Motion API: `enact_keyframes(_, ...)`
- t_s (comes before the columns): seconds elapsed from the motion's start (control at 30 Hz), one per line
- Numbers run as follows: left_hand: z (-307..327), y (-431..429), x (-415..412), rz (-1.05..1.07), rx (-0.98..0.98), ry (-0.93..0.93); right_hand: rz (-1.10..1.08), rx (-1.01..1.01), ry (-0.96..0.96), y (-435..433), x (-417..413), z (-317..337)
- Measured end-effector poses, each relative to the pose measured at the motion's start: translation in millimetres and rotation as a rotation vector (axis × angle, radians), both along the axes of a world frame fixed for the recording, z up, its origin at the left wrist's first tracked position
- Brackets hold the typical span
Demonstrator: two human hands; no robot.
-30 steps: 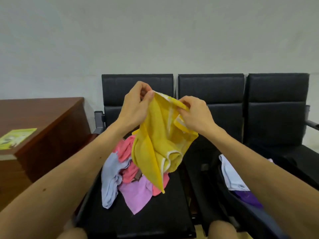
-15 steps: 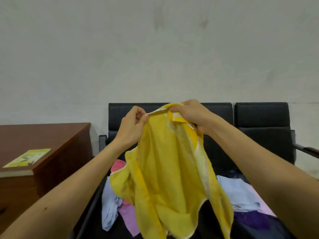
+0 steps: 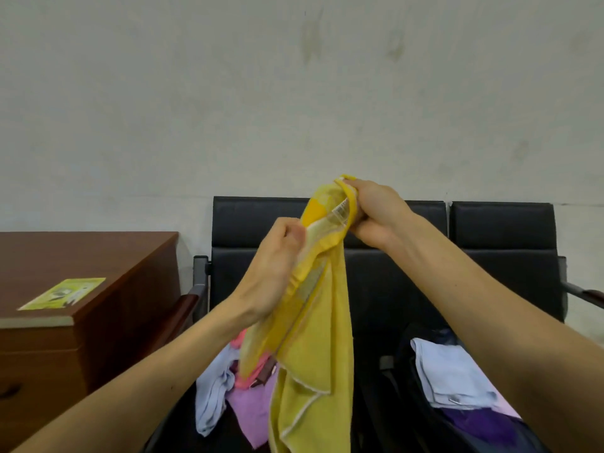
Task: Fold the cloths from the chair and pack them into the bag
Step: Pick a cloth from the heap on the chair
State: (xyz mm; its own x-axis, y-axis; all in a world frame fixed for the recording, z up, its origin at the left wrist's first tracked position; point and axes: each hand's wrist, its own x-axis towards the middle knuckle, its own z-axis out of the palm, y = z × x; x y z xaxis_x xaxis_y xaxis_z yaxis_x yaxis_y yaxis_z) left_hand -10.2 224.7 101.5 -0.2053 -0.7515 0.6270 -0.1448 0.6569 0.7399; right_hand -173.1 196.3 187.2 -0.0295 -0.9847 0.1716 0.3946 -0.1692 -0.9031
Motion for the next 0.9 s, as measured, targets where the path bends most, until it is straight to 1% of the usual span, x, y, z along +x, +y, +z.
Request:
enact_keyframes(0.03,-3.9,3.6,1.4,-0.022,0.008,-0.068,-0.001,-0.004,-0.011,1.0,-0.7,-0.2)
enact_keyframes(0.1,-10.7,3.9,1.8,0.018,-0.015,-0.204,-0.006,-0.002,-0.039,1.9,-2.7,-1.4)
enact_keyframes(0.17,-18.9,-1.7,3.0,0.093,-0.057,-0.244,-0.027,-0.013,0.011,3.8,-4.3,-6.3)
enact_keyframes(0.23,-17.1,-5.0,8.9,0.132,-0.076,-0.241,-0.095,-0.053,0.193,5.7,-8.3,-16.0)
enact_keyframes(0.3,-9.8,-9.8,20.1,0.194,-0.090,-0.273,-0.151,-0.112,0.433,5.7,-12.6,-32.8)
enact_keyframes(0.33,-4.8,-11.5,24.7,0.225,-0.096,-0.289,-0.146,-0.164,0.560,7.2,-13.9,-40.3)
enact_keyframes(0.4,5.5,-13.6,31.3,0.252,-0.086,-0.293,-0.043,-0.245,0.799,11.5,-15.4,-55.0)
enact_keyframes(0.47,14.2,-15.6,37.0,0.260,-0.046,-0.308,0.131,-0.255,0.949,14.9,-19.3,-65.6)
enact_keyframes(0.53,21.7,-15.8,42.8,0.260,0.009,-0.288,0.336,-0.224,0.973,20.6,-22.6,-70.9)
enact_keyframes(0.57,25.3,-15.8,45.3,0.257,0.030,-0.262,0.408,-0.206,0.970,21.8,-25.1,-71.9)
enact_keyframes(0.6,28.7,-15.5,47.1,0.258,0.047,-0.234,0.436,-0.223,1.010,22.6,-26.9,-72.2)
enact_keyframes(0.63,31.2,-15.3,48.4,0.263,0.059,-0.212,0.394,-0.274,1.093,23.4,-27.3,-73.2)
enact_keyframes(0.7,33.8,-14.6,49.7,0.269,0.068,-0.217,0.204,-0.409,1.253,22.8,-25.3,-75.0)
enact_keyframes(0.73,34.1,-14.8,50.2,0.262,0.072,-0.239,0.131,-0.441,1.250,22.6,-24.7,-74.6)
enact_keyframes(0.8,34.3,-14.8,51.3,0.238,0.090,-0.277,0.052,-0.430,1.167,27.6,-22.9,-66.5)
enact_keyframes(0.83,35.1,-14.4,52.5,0.231,0.097,-0.294,-0.030,-0.431,1.169,29.4,-23.2,-61.0)
enact_keyframes(0.9,38.8,-11.8,55.2,0.223,0.105,-0.354,-0.230,-0.468,1.249,30.8,-26.1,-50.4)
